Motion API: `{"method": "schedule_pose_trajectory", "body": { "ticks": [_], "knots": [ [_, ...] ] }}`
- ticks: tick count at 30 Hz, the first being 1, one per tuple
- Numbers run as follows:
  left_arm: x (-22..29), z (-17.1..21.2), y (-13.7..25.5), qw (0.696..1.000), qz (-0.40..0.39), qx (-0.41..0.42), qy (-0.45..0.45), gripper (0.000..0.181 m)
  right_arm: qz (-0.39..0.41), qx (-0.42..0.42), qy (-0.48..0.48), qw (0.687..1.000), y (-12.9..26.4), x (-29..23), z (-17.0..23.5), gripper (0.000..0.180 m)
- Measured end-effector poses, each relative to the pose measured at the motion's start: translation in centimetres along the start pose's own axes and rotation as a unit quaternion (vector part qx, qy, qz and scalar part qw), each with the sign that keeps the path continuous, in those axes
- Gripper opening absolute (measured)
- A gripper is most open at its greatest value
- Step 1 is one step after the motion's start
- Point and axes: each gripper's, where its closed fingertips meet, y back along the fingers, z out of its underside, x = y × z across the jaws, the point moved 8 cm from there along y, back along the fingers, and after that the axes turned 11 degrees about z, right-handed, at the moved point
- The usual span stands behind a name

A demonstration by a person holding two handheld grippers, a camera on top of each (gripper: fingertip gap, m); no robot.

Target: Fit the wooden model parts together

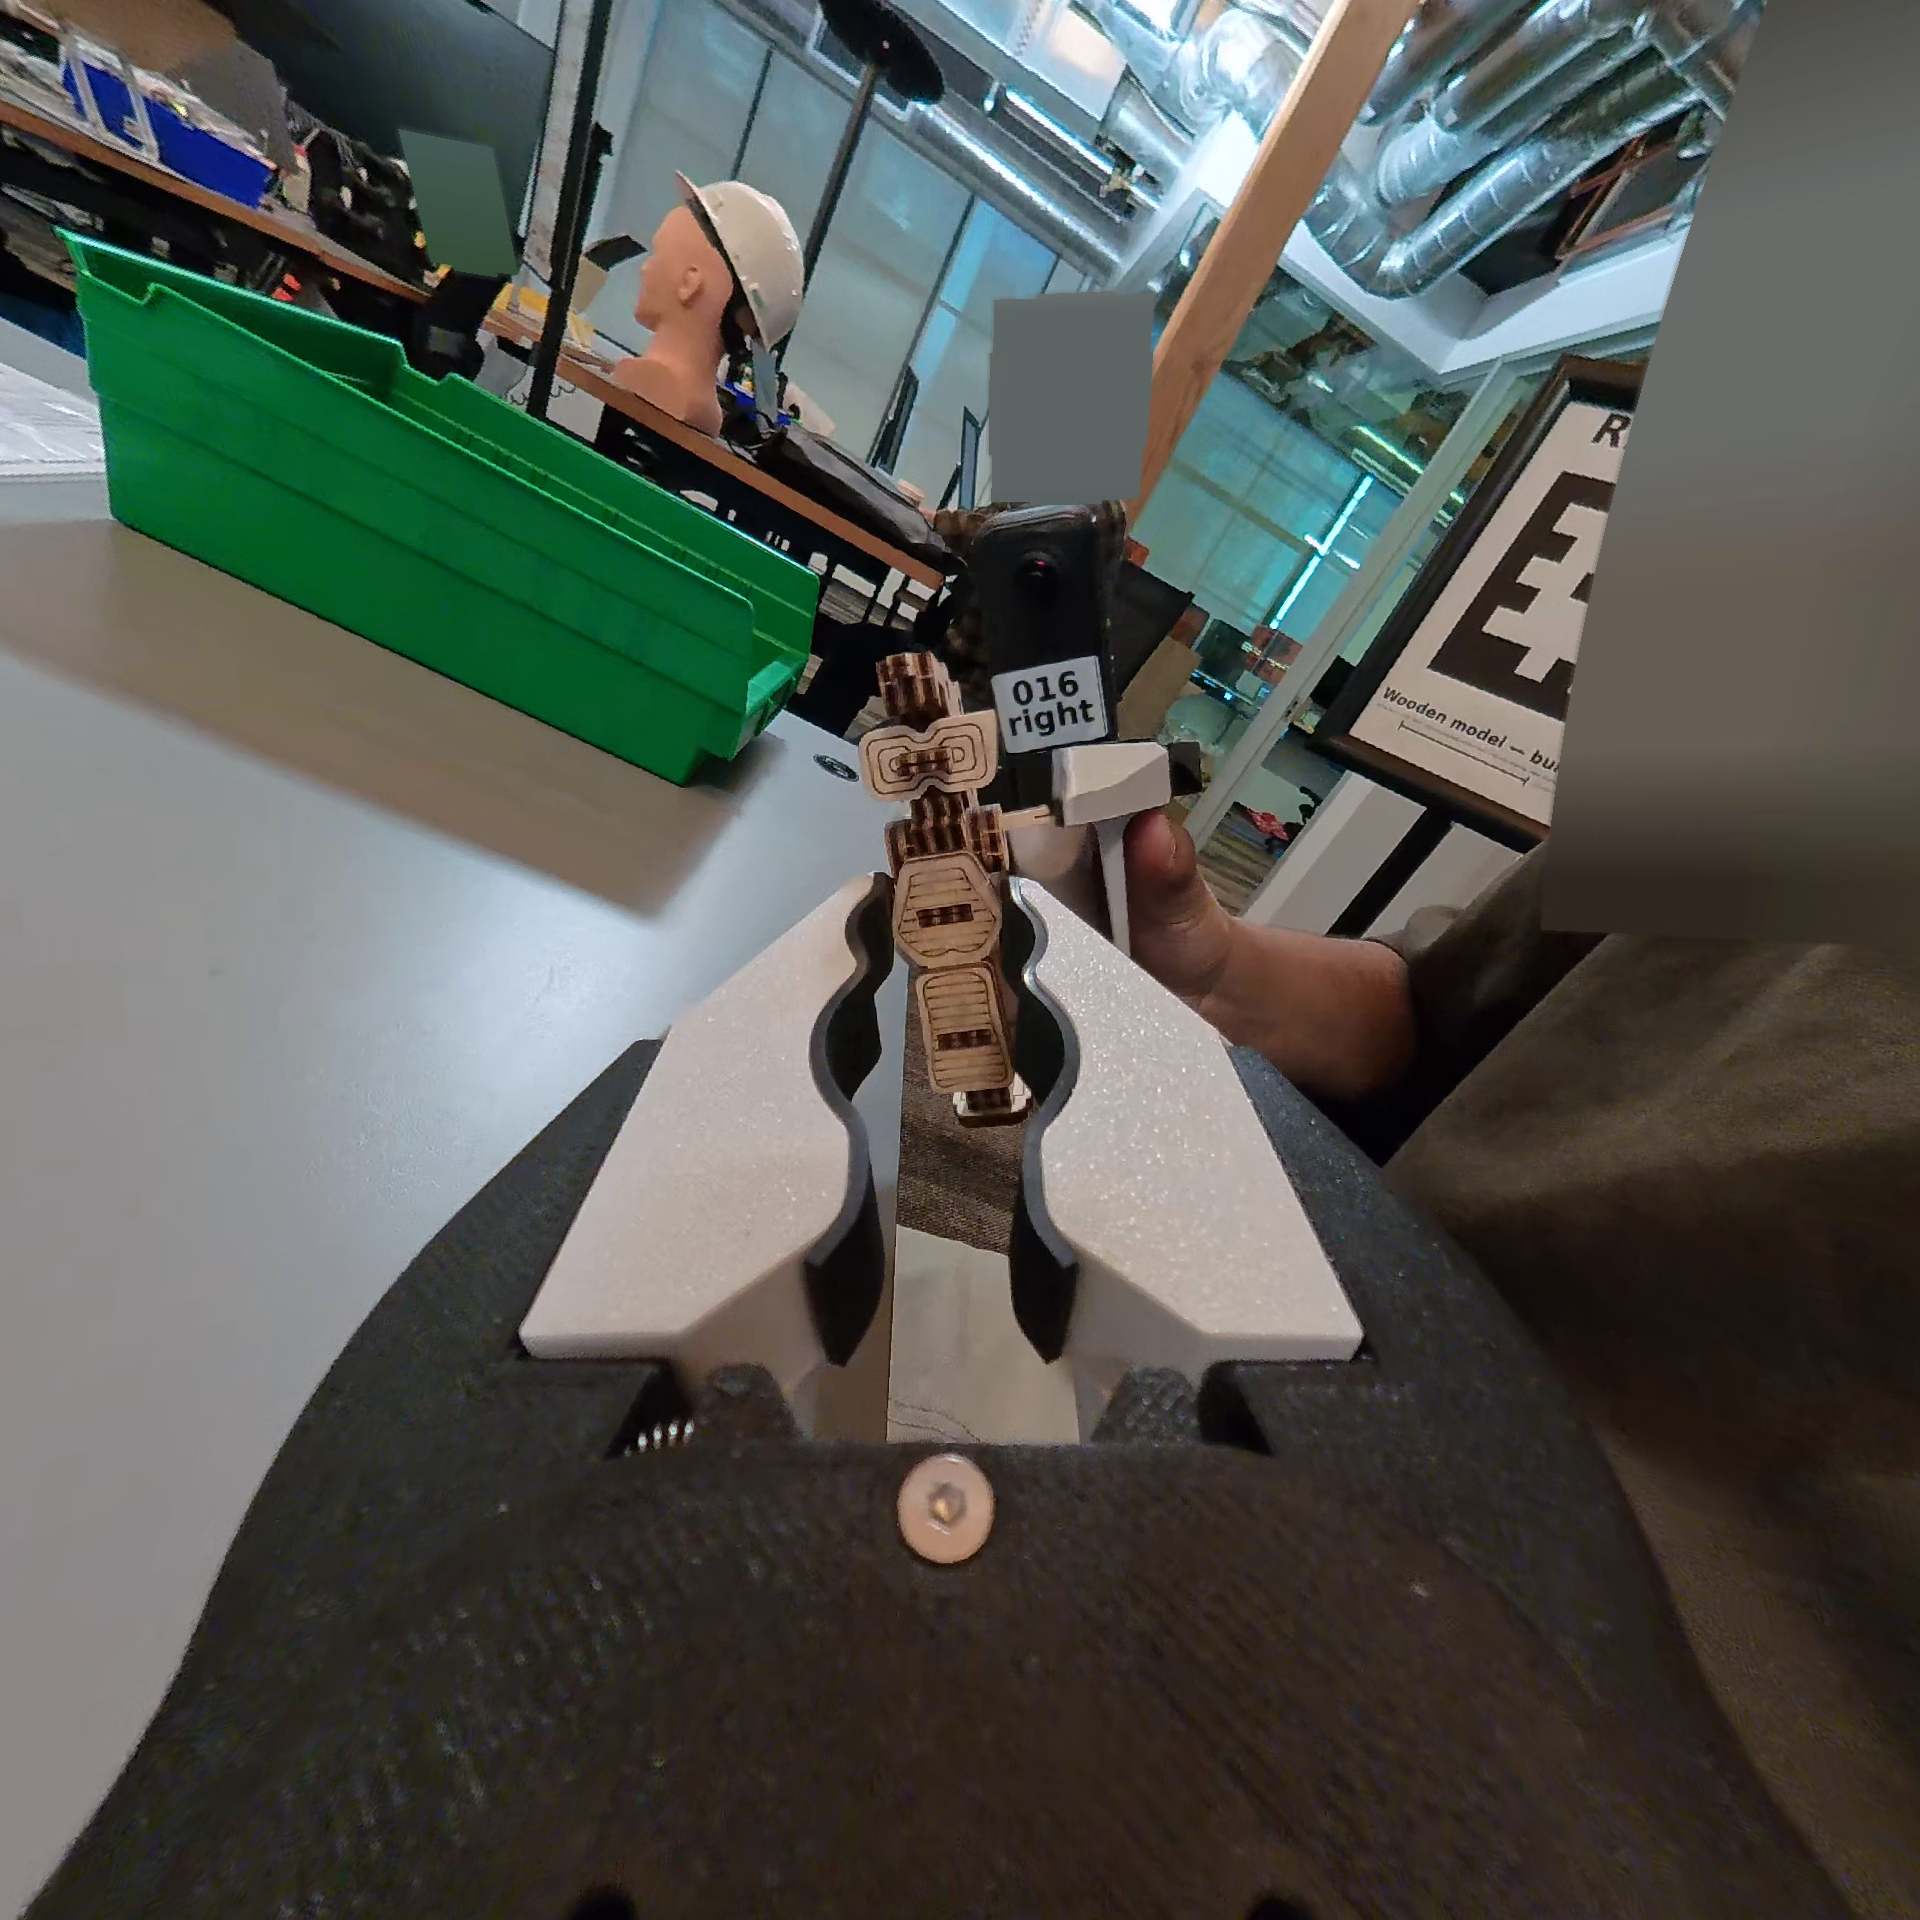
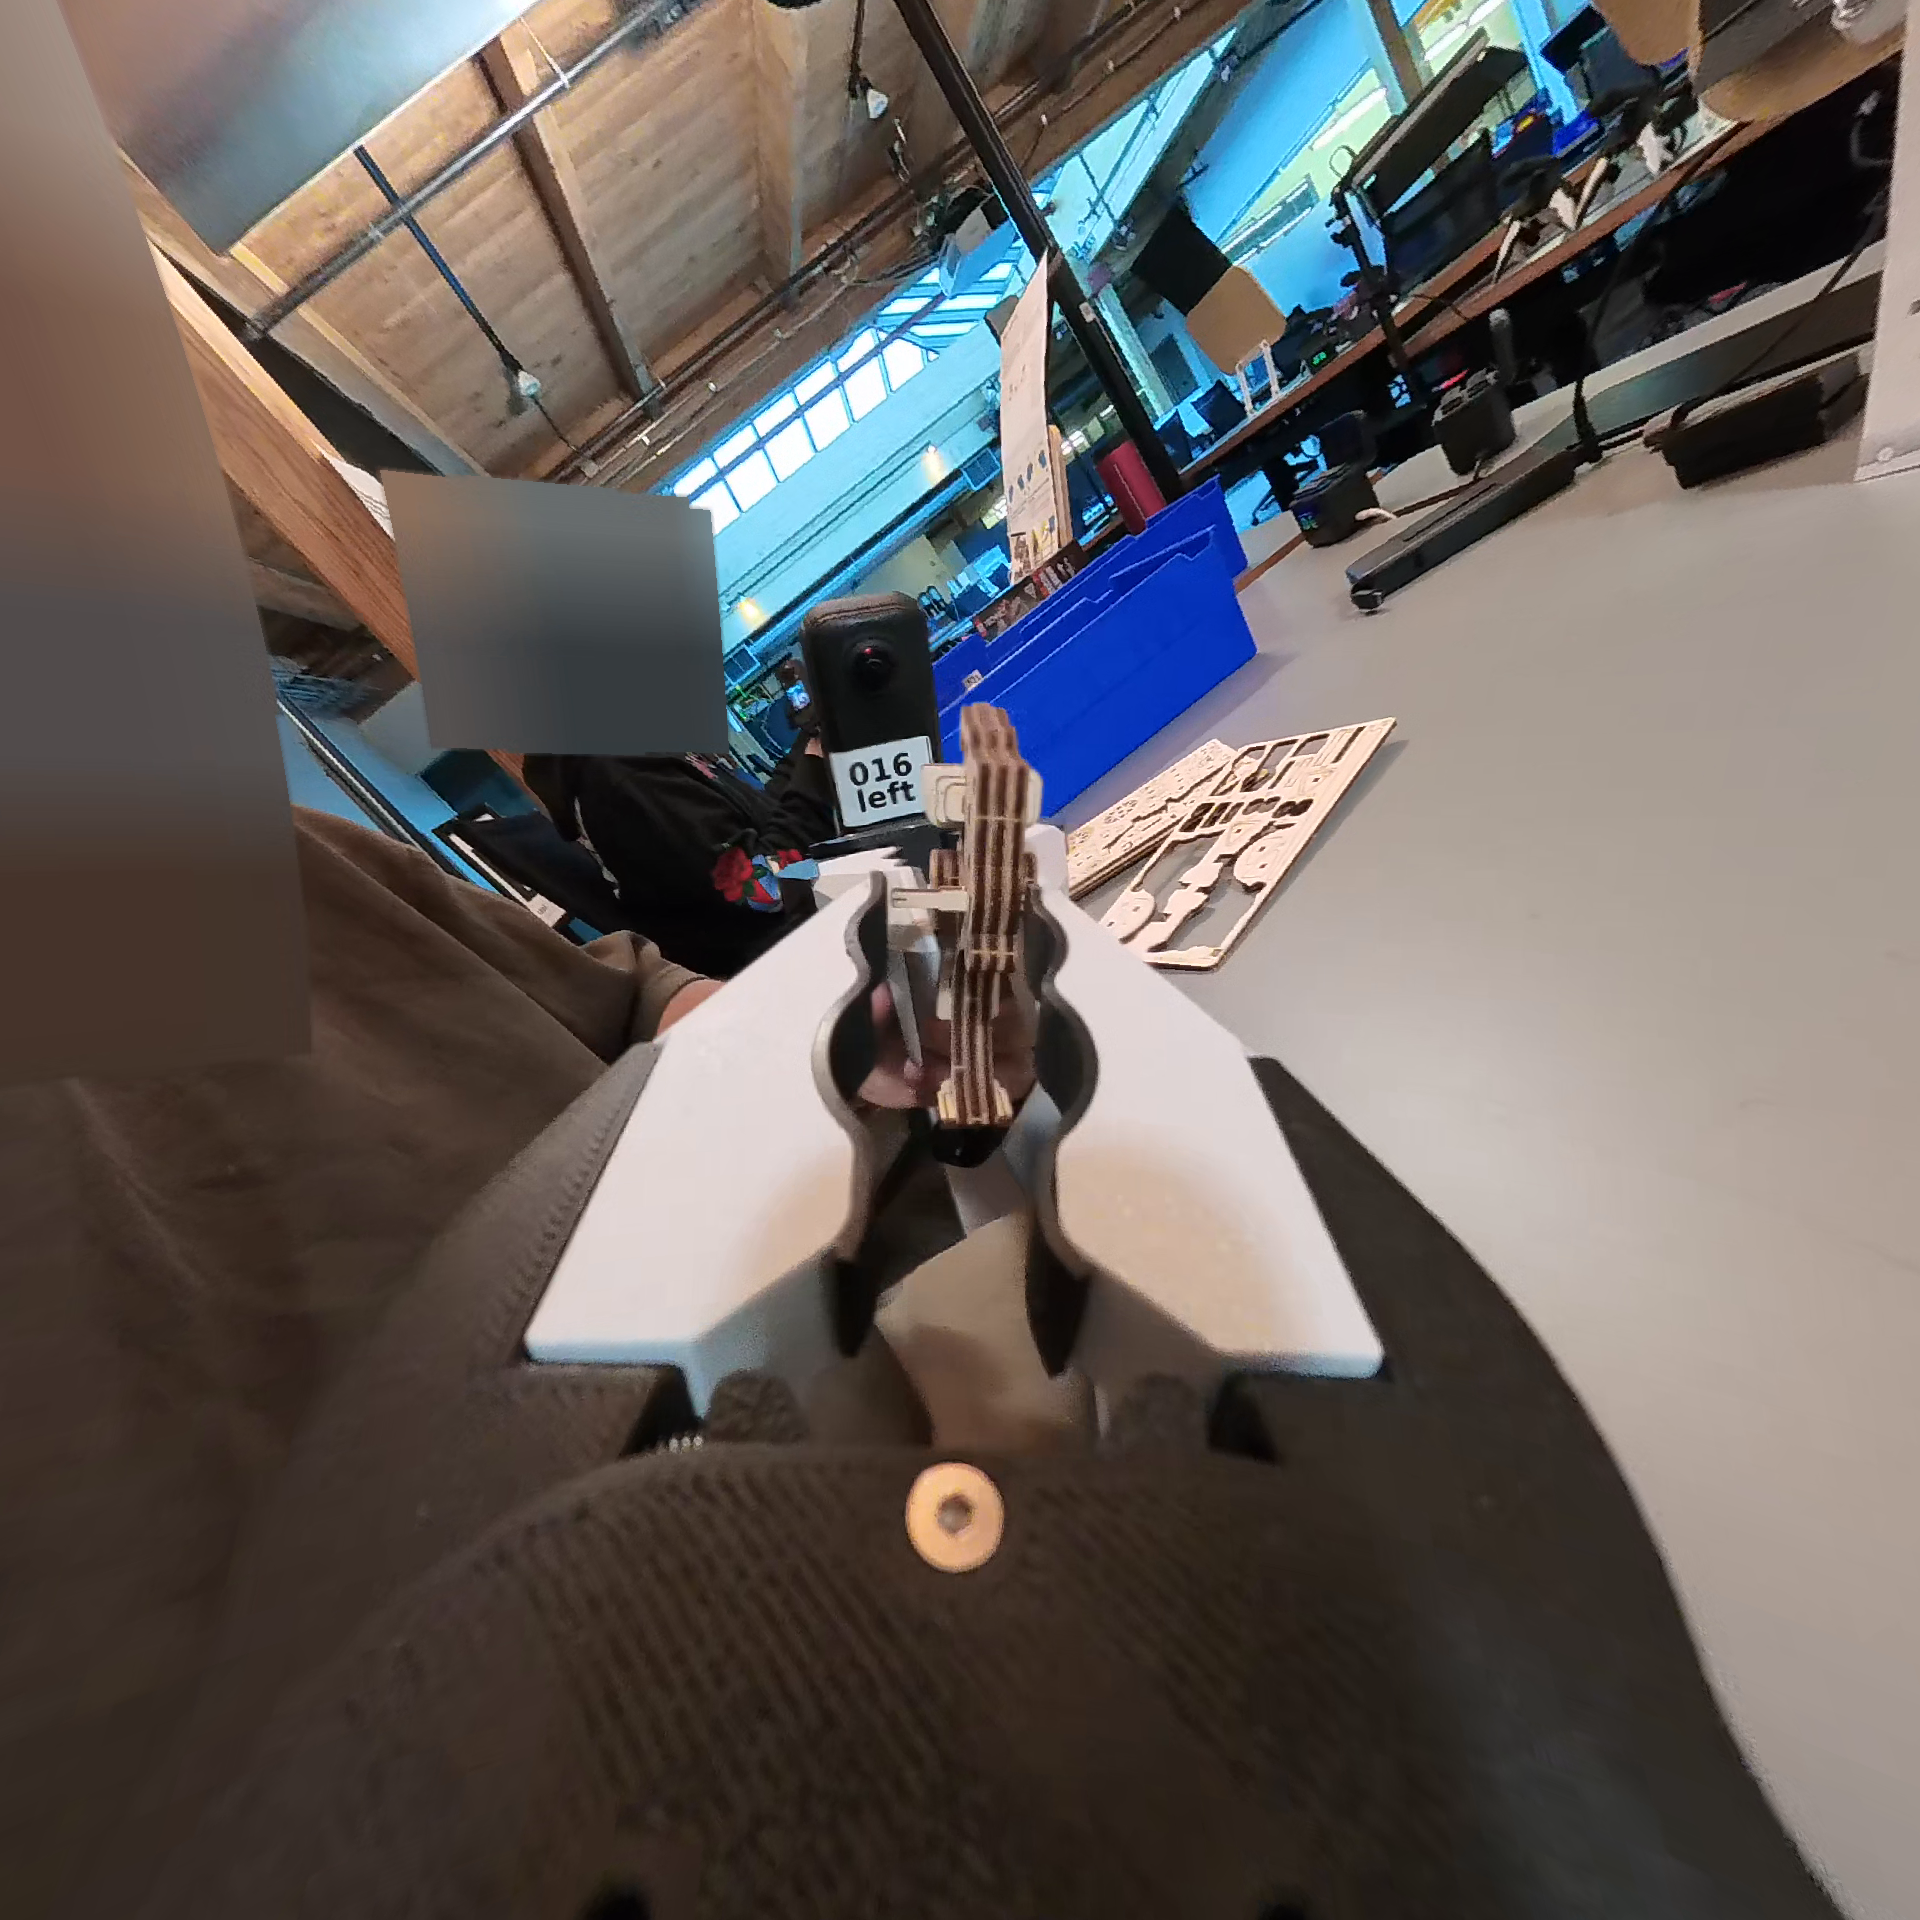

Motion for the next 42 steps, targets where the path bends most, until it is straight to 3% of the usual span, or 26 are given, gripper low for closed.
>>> {"method": "schedule_pose_trajectory", "body": {
  "ticks": [16, 20, 21, 28, 35, 42],
  "knots": [
    [0.3, 0.0, 0.0, 0.999, -0.018, -0.012, -0.035, 0.017, -0.014, -0.010, -0.011, 1.000, 0.0, 0.4, 0.1, 0.024],
    [0.4, 0.0, 0.0, 0.999, -0.015, -0.004, -0.033, 0.017, -0.005, -0.008, 0.011, 1.000, 0.0, 0.2, 0.0, 0.019],
    [0.5, 0.0, -0.1, 0.999, -0.006, -0.006, -0.033, 0.017, 0.004, -0.010, 0.022, 1.000, 0.0, 0.2, 0.0, 0.008],
    [0.7, -0.4, -0.1, 0.999, -0.003, 0.006, -0.032, 0.017, 0.008, 0.004, 0.044, 0.999, 0.1, -0.3, -0.2, 0.008],
    [-0.7, -0.9, 1.4, 0.997, 0.003, 0.065, 0.030, 0.017, 0.016, 0.009, 0.036, 0.999, 0.1, 0.1, -0.4, 0.031],
    [-1.0, -0.9, 1.7, 0.999, -0.015, 0.030, -0.029, 0.017, 0.029, 0.016, 0.030, 0.999, 0.3, 0.7, -0.4, 0.039]
  ]
}}
